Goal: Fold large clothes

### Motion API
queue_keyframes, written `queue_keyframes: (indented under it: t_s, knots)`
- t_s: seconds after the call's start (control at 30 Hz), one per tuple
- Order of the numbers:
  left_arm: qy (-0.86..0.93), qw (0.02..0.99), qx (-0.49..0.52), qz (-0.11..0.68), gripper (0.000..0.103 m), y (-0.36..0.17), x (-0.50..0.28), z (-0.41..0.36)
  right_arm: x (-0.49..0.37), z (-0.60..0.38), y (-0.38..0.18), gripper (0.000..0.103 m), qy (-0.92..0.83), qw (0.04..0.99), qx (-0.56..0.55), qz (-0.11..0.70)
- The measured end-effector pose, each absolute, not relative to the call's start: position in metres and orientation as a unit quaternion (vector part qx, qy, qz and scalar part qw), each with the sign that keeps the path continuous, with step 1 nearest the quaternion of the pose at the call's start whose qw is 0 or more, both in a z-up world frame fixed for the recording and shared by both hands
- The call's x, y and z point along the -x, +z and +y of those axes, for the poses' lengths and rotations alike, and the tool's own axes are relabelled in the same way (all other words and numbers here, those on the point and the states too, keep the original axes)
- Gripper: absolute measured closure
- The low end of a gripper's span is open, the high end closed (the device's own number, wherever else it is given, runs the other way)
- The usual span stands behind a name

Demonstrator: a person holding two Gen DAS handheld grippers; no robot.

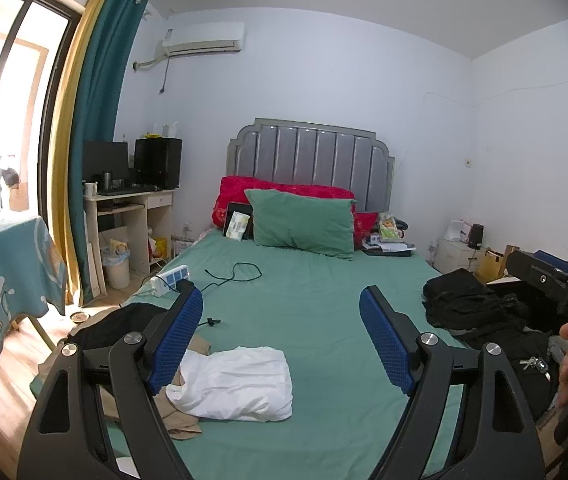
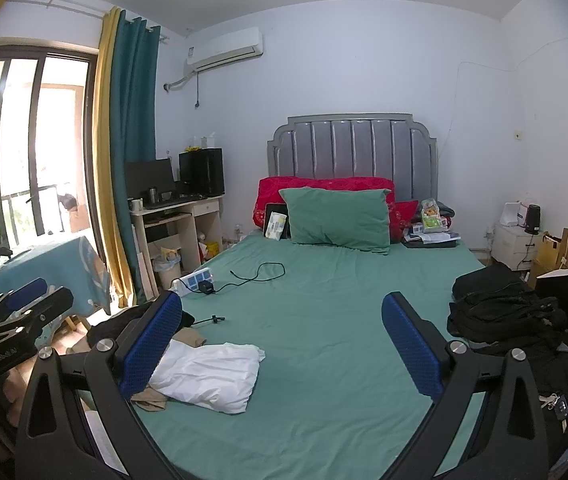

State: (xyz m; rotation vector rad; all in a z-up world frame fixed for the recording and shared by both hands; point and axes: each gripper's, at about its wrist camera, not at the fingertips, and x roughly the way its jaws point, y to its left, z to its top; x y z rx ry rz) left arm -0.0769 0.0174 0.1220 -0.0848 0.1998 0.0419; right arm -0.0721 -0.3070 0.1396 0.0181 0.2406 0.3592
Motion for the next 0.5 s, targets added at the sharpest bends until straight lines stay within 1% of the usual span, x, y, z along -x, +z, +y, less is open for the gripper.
queue_keyframes:
  t_s: [0.5]
  knots:
    - [0.017, 0.994, 0.045, 0.1, 0.019, 0.1249, 0.0758, 0.0127, 0.0735, -0.3063, 0.1397, 0.004, 0.175, 0.977, -0.005, 0.118]
